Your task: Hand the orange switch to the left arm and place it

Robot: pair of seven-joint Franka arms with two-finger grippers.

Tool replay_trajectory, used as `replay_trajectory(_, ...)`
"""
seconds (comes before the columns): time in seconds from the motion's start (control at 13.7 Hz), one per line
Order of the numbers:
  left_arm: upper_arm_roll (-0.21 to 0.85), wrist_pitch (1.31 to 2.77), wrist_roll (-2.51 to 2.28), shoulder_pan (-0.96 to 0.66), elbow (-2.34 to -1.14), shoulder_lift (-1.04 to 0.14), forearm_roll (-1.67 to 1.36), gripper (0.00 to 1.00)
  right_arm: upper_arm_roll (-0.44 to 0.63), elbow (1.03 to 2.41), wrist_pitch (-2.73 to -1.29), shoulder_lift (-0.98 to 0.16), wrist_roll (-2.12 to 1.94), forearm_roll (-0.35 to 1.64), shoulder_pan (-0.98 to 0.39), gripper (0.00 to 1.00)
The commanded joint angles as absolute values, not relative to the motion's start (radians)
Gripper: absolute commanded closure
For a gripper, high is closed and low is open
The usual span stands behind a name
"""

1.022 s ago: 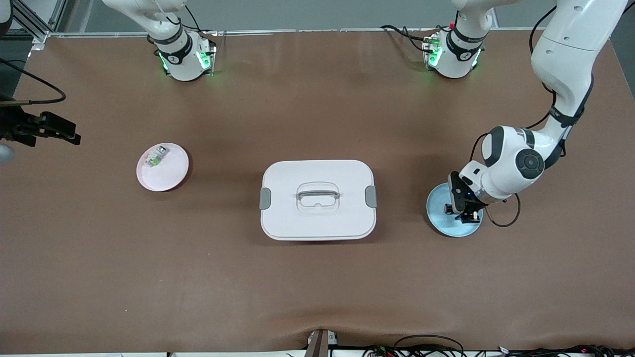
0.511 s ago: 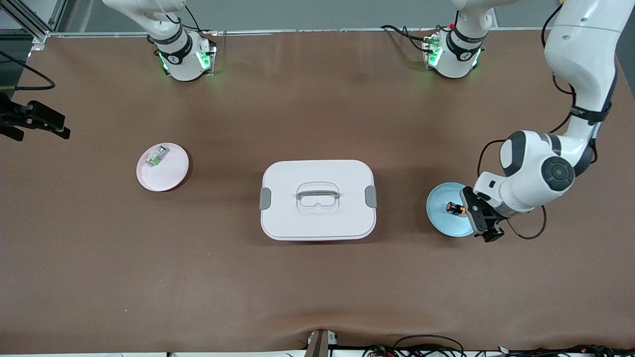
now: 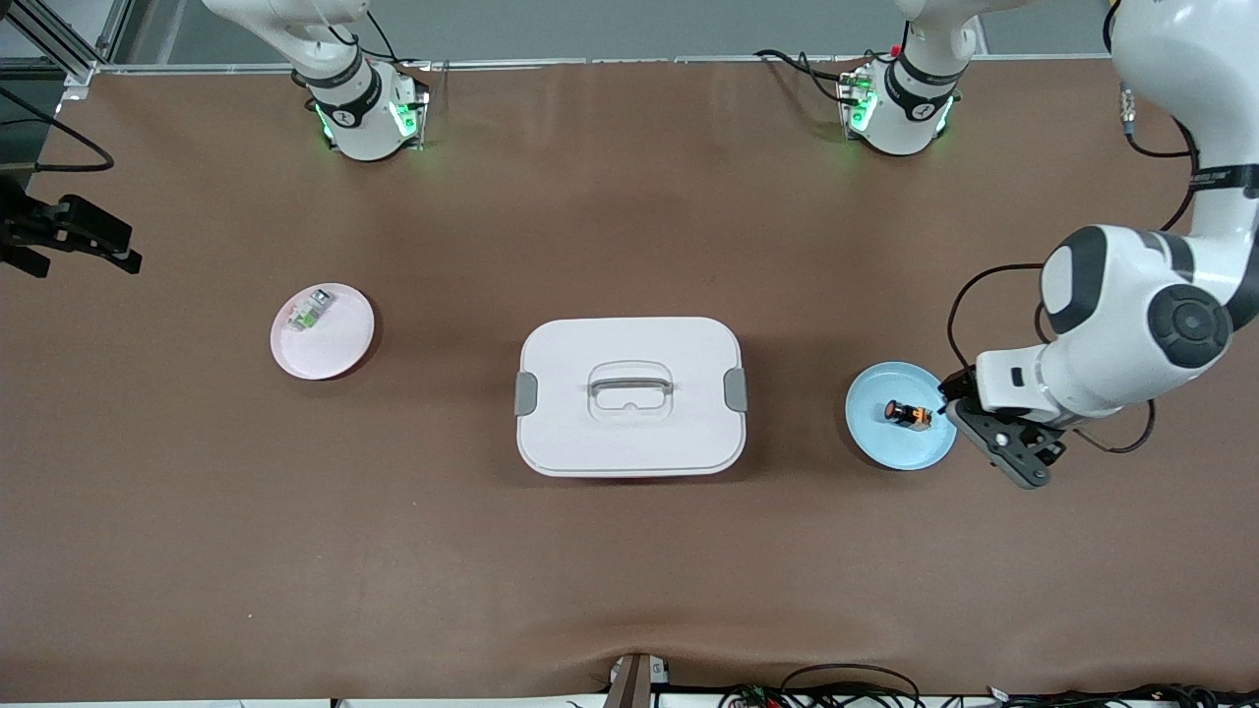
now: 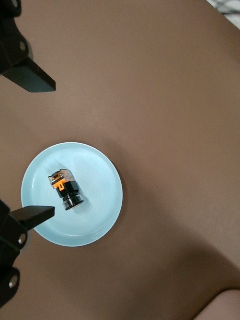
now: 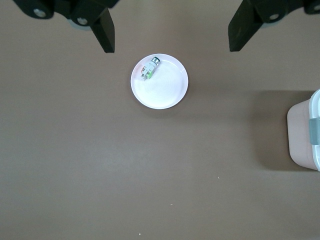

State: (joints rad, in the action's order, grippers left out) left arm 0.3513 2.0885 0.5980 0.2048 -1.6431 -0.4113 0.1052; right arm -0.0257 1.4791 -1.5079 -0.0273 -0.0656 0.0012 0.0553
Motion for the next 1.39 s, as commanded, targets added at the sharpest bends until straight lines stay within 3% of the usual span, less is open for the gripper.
replay_trajectory(0.0, 0.356, 1.959, 0.412, 0.210, -1.543, -0.388, 0.091, 0.00, -0.017, 1.508, -1.520, -0.002, -0.075, 0.017, 0.051, 0.00)
replay_trajectory(0.8, 0.336, 1.847, -0.081, 0.209, -1.529, -0.232, 0.106, 0.00, -0.023, 1.505, -1.522, 0.002, -0.064, 0.017, 0.044, 0.00)
replay_trajectory(1.31, 0.095, 1.654, -0.021, 0.035, -1.549, -0.089, 0.083, 0.00, -0.020, 1.505, -1.513, 0.005, -0.064, 0.017, 0.049, 0.00)
